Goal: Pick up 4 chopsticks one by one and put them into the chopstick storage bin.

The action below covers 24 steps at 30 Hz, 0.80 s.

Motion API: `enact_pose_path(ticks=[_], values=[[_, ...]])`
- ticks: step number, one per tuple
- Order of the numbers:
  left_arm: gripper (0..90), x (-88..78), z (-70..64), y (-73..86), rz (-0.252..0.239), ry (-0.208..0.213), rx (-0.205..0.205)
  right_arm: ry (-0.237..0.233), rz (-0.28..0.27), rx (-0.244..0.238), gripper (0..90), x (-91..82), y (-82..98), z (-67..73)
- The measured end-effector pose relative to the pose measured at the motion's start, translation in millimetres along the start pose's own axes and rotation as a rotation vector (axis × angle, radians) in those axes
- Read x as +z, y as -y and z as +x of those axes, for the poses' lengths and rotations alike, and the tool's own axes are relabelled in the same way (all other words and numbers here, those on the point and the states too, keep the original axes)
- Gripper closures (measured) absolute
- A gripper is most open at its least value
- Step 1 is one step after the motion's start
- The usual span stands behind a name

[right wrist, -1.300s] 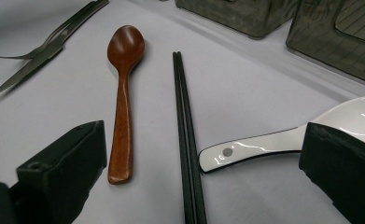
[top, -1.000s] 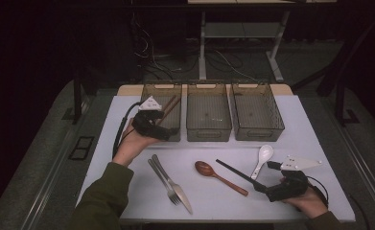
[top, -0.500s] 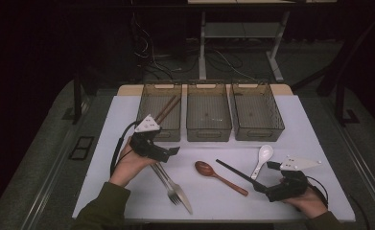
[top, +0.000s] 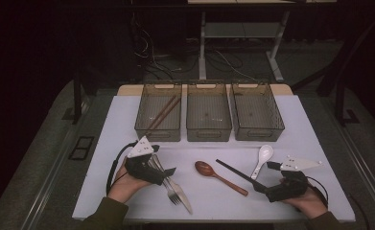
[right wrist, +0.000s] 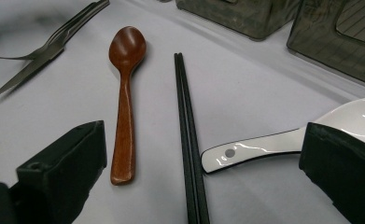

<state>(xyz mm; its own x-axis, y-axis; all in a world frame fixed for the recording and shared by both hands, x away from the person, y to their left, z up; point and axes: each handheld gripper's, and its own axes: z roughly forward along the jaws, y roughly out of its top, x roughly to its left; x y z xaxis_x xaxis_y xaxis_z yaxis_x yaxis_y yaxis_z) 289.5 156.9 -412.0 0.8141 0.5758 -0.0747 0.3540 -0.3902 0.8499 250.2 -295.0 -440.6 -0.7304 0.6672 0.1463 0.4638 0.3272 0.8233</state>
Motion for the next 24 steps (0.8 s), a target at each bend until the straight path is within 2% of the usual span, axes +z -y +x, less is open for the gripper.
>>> enact_pose_path(ticks=[2,6,9,12,14,19,24], values=[[0.0,-1.5,-2.6,4.6,0.0,-0.002,0.01,0.003,0.002,0.001,0.7,-0.1,-0.1,0.5],[0.0,-2.4,-6.6,14.4,0.014,0.008,0.007,0.01,0.006,0.0,0.7,-0.7,-0.8,0.2],[0.0,-2.1,-9.1,21.4,0.013,0.021,-0.016,0.015,0.014,0.002,0.7,-2.0,-2.7,-0.6],[0.0,-0.7,-11.2,24.6,0.02,0.027,-0.007,0.019,0.03,-0.005,1.1,-3.4,-5.7,-1.1],[0.0,0.4,-11.2,25.4,0.019,0.032,-0.005,0.004,0.033,-0.015,11.6,-5.6,-6.7,-1.3],[0.0,0.9,-10.7,27.0,0.017,0.036,-0.004,-0.008,0.063,-0.008,14.9,-5.2,-7.6,-2.5],[0.0,1.7,-10.8,27.8,0.019,0.039,-0.003,-0.024,0.084,-0.008,23.9,-6.6,-8.3,-4.0]])
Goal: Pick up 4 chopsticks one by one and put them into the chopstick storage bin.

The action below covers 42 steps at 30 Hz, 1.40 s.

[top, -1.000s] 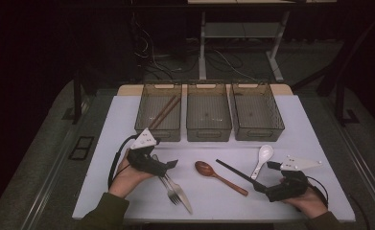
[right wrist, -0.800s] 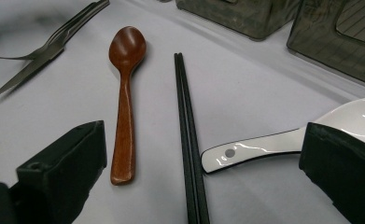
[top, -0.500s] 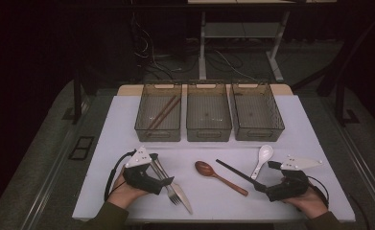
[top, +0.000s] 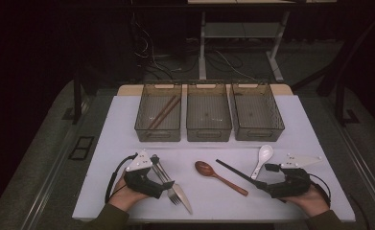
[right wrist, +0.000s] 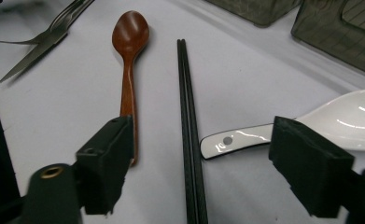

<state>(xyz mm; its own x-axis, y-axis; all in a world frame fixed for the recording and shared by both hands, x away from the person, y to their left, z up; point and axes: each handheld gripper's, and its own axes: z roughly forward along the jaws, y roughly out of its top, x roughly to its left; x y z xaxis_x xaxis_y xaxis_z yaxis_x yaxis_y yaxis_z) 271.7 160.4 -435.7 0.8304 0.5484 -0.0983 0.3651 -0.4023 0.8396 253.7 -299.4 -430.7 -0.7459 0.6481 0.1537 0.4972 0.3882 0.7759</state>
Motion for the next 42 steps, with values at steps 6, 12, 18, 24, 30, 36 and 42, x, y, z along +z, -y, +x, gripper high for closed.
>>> enact_pose_path(ticks=[6,12,18,24,30,36,42], values=[[0.0,-0.4,0.7,0.5,0.004,0.002,-0.002,-0.012,0.007,0.015,37.7,-3.9,0.3,-3.3],[0.4,0.2,0.3,1.0,0.007,0.004,0.003,-0.025,0.031,0.017,56.5,-5.4,-0.2,-3.8],[0.5,0.3,0.1,1.1,0.01,0.008,0.007,-0.029,0.073,0.004,69.9,-2.7,1.0,-4.1],[0.5,0.7,0.0,1.5,0.012,0.009,0.009,-0.017,0.134,-0.019,77.8,1.3,2.7,-3.0],[0.5,0.5,-0.3,1.3,0.014,0.008,0.01,-0.027,0.156,-0.038,83.5,1.3,2.5,-0.7],[0.5,0.5,-0.3,1.2,0.014,0.008,0.011,-0.026,0.183,-0.054,83.6,3.9,3.9,0.6],[0.5,0.5,-0.1,1.4,0.014,0.009,0.012,-0.012,0.185,-0.05,83.6,3.5,5.1,-2.1]])
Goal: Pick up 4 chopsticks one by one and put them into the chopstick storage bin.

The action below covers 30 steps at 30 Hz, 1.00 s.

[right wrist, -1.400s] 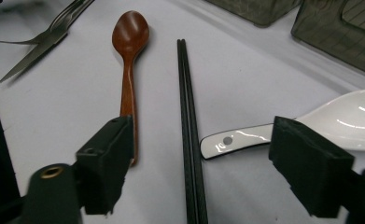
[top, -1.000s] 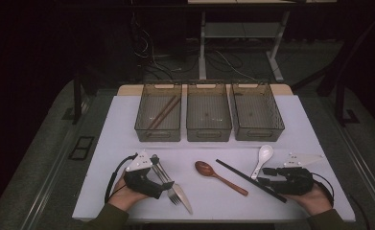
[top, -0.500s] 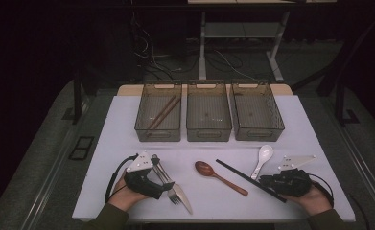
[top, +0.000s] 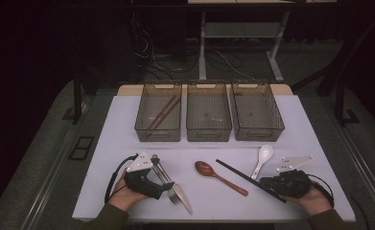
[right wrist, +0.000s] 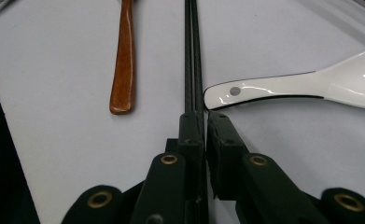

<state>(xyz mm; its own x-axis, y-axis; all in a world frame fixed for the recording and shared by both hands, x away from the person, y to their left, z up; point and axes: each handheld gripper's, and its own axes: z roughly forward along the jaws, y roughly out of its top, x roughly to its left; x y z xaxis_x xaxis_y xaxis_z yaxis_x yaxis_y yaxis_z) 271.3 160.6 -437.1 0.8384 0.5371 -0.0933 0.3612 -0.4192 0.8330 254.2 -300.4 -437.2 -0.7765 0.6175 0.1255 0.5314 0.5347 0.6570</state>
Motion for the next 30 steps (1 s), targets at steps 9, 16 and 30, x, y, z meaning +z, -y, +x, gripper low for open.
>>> enact_pose_path(ticks=[9,16,30], values=[[0.5,0.0,-0.1,0.1,0.0,0.001,-0.002,0.002,0.016,-0.008,83.5,2.2,1.1,-1.3],[0.5,0.1,-0.1,0.2,0.001,0.001,-0.001,-0.002,0.023,-0.007,83.5,3.9,1.6,-2.0],[0.5,0.5,-0.4,0.0,0.004,0.004,0.002,-0.001,0.043,-0.028,84.2,7.7,2.3,-1.2]])
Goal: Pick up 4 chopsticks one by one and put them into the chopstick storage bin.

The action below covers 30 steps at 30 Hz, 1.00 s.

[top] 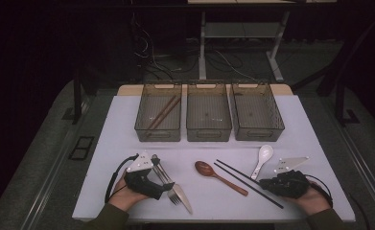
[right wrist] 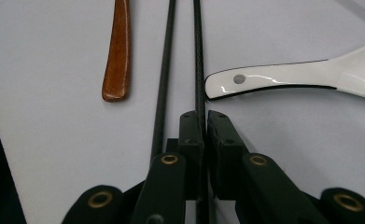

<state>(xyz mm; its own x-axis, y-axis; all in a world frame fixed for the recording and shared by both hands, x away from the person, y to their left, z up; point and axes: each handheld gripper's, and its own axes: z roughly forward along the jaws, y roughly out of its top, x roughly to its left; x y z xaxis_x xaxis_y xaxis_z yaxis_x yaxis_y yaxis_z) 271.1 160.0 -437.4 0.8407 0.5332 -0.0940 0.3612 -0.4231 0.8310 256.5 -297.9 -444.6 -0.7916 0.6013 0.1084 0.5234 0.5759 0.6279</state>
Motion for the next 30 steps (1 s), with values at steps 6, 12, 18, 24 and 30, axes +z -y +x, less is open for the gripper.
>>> enact_pose_path(ticks=[6,12,18,24,30], values=[[0.5,0.5,0.0,0.2,-0.001,0.002,0.002,-0.002,0.003,-0.005,84.9,-0.1,-0.2,-0.1],[0.5,0.1,0.4,0.2,-0.002,0.003,0.003,-0.004,0.002,-0.014,85.2,-0.4,-0.3,-0.4],[0.5,-0.4,0.5,0.4,-0.002,0.002,0.0,-0.021,-0.044,-0.006,85.3,-6.0,-1.6,-0.7],[0.5,-0.4,0.4,0.2,-0.003,0.002,0.001,-0.037,-0.081,0.011,85.3,-11.4,-1.8,-3.1],[0.5,-0.6,0.4,0.2,-0.002,0.003,0.001,-0.041,-0.12,0.01,85.3,-16.8,-3.0,-3.5]])
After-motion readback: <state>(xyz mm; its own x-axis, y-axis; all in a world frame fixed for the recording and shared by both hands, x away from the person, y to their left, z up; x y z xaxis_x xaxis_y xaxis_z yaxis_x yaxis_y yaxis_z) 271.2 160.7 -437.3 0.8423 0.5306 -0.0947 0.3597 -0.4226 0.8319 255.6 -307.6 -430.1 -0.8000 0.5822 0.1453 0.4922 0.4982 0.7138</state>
